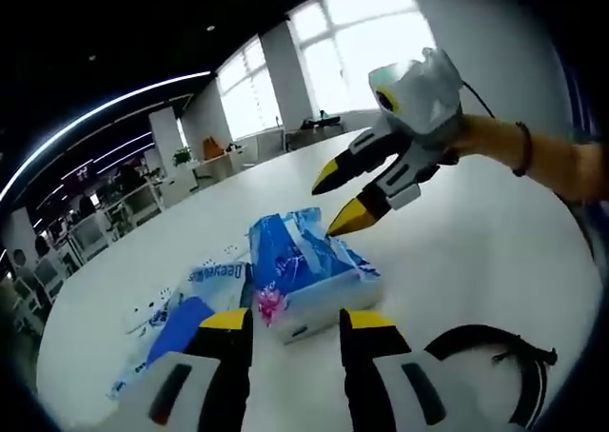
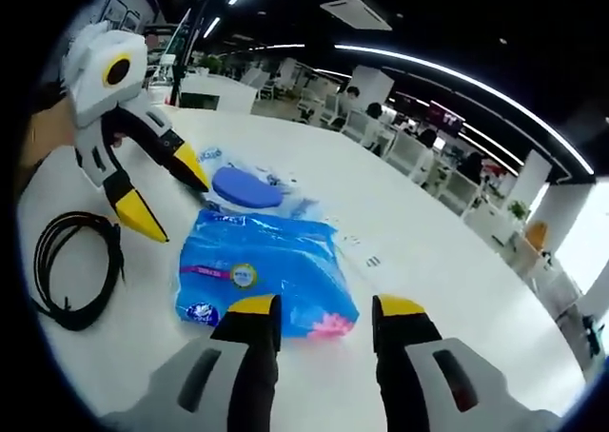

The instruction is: Arrange the tabletop items into an orderly group along one side of the table until the central work area is clear of visible clutter.

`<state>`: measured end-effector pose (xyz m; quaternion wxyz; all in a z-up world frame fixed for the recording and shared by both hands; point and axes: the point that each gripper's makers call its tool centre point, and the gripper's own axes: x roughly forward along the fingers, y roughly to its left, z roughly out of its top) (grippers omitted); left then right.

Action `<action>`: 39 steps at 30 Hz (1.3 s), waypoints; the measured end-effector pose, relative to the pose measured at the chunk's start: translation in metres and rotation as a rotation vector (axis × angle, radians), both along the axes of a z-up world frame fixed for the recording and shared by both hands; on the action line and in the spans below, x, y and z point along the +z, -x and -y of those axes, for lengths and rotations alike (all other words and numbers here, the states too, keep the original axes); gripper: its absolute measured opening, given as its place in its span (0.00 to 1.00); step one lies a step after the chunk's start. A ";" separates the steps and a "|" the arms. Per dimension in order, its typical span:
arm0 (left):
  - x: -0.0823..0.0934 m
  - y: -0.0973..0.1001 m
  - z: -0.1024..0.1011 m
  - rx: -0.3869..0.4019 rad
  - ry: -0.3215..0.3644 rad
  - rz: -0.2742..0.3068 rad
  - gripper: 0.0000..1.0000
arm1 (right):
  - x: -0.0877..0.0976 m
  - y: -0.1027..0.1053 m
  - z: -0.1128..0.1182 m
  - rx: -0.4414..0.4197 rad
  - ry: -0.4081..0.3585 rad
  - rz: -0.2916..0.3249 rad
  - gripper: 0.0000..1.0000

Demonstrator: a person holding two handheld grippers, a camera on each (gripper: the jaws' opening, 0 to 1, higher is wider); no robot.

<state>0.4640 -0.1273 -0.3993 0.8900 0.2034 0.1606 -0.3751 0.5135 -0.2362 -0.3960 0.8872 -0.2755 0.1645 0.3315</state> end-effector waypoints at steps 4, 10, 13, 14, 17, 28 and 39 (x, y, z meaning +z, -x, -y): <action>-0.007 -0.001 0.000 -0.002 -0.041 -0.013 0.35 | -0.001 -0.001 -0.005 0.021 -0.039 -0.007 0.39; -0.004 -0.005 0.005 -0.014 -0.009 -0.008 0.35 | -0.007 -0.006 -0.002 0.019 -0.039 -0.021 0.37; -0.008 -0.008 0.006 -0.019 -0.028 -0.014 0.35 | -0.014 -0.007 0.000 0.010 -0.064 -0.055 0.34; -0.008 -0.008 0.006 -0.018 -0.029 -0.016 0.35 | -0.014 -0.007 0.000 0.008 -0.073 -0.059 0.33; -0.012 -0.007 0.009 -0.023 -0.037 -0.021 0.35 | -0.018 -0.006 0.000 0.002 -0.064 -0.061 0.30; -0.014 -0.005 0.020 -0.050 -0.053 -0.028 0.31 | -0.024 -0.010 -0.003 -0.012 -0.038 -0.057 0.19; -0.017 -0.009 0.015 0.030 0.042 -0.100 0.18 | -0.032 -0.012 -0.001 -0.040 -0.023 -0.062 0.04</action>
